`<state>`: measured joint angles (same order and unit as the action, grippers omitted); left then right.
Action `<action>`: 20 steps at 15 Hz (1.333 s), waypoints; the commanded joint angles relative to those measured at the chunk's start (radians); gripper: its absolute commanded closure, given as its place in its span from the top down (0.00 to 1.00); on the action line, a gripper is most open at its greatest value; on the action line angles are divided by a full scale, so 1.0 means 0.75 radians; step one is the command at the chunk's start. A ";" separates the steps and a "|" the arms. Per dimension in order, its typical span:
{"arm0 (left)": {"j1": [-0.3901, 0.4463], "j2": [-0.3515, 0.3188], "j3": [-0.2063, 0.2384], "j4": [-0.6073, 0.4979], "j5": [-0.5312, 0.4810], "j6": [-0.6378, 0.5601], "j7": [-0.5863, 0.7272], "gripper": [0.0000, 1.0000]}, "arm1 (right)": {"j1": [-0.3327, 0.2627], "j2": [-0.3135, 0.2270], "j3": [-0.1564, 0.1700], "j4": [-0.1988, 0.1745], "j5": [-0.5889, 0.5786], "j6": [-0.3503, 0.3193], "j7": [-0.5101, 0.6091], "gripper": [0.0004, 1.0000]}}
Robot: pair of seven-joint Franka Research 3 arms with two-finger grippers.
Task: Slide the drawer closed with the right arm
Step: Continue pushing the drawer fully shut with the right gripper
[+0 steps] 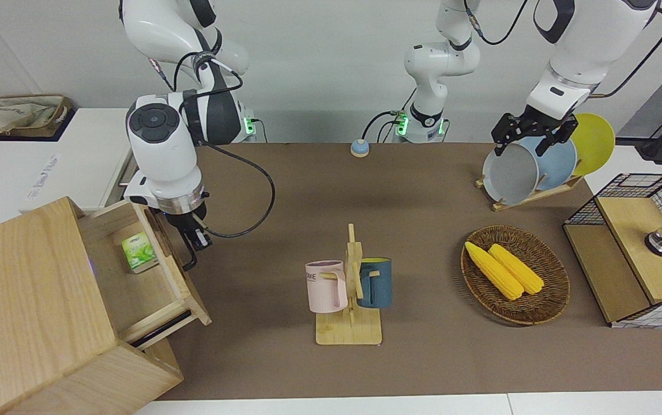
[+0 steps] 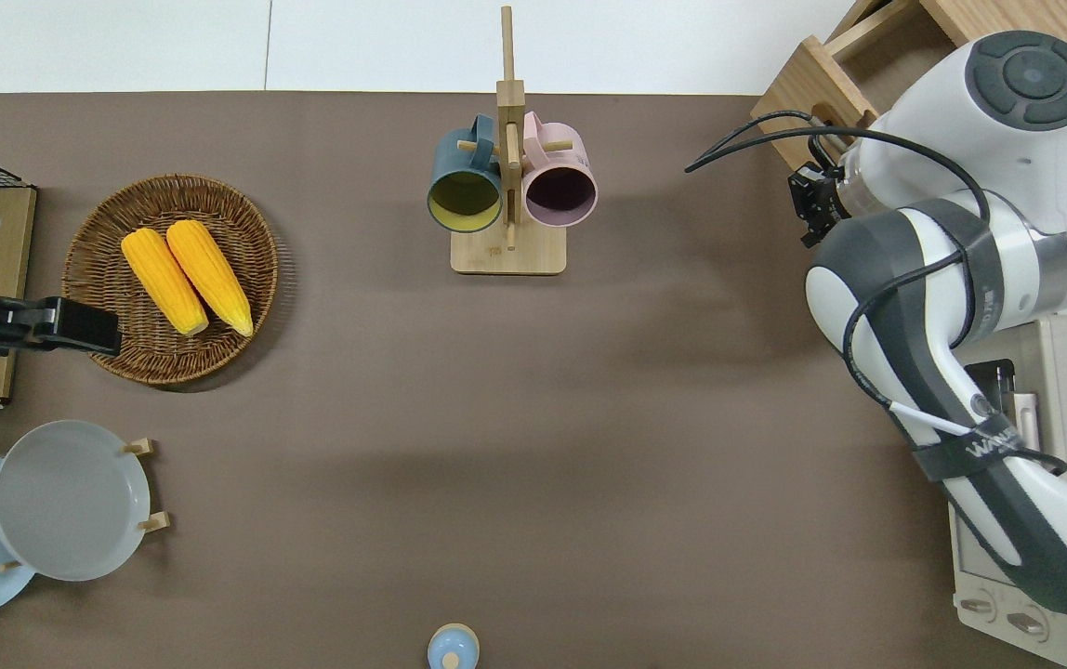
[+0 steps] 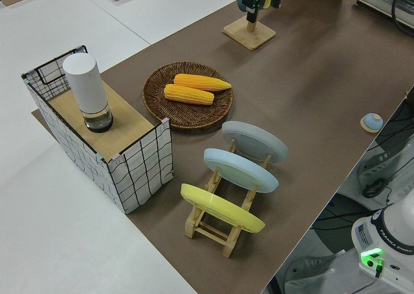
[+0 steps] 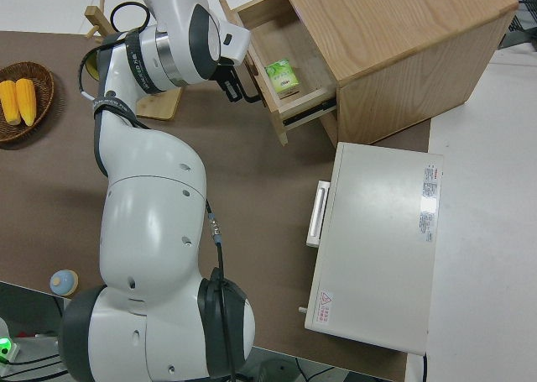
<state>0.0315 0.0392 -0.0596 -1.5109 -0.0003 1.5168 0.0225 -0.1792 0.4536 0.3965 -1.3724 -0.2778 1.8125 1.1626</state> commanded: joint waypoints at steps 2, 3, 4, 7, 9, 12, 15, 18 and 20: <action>0.005 0.015 -0.009 0.035 0.023 -0.026 0.013 0.99 | -0.092 0.029 0.024 0.053 -0.031 0.028 -0.112 0.00; 0.005 0.015 -0.009 0.033 0.023 -0.026 0.013 0.99 | -0.103 0.031 0.026 0.055 -0.031 0.028 -0.126 0.00; 0.005 0.015 -0.009 0.035 0.023 -0.026 0.013 0.99 | -0.111 0.031 0.026 0.059 -0.031 0.030 -0.141 0.00; 0.005 0.015 -0.009 0.033 0.023 -0.026 0.013 0.99 | -0.141 0.039 0.026 0.079 -0.031 0.038 -0.155 0.00; 0.005 0.015 -0.009 0.033 0.023 -0.026 0.013 0.99 | -0.152 0.046 0.024 0.087 -0.031 0.062 -0.155 0.00; 0.005 0.015 -0.009 0.033 0.023 -0.026 0.013 0.99 | -0.180 0.050 0.030 0.087 -0.028 0.085 -0.167 0.00; 0.005 0.015 -0.009 0.035 0.023 -0.026 0.013 0.99 | -0.193 0.054 0.030 0.097 -0.028 0.087 -0.186 0.00; 0.005 0.015 -0.009 0.035 0.023 -0.026 0.013 0.99 | -0.203 0.058 0.028 0.098 -0.028 0.087 -0.212 0.00; 0.005 0.015 -0.009 0.035 0.023 -0.026 0.013 0.99 | -0.213 0.058 0.030 0.098 -0.028 0.089 -0.219 0.00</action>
<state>0.0315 0.0392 -0.0596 -1.5109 -0.0003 1.5168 0.0225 -0.3122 0.4729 0.3975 -1.3245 -0.2786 1.8654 1.0295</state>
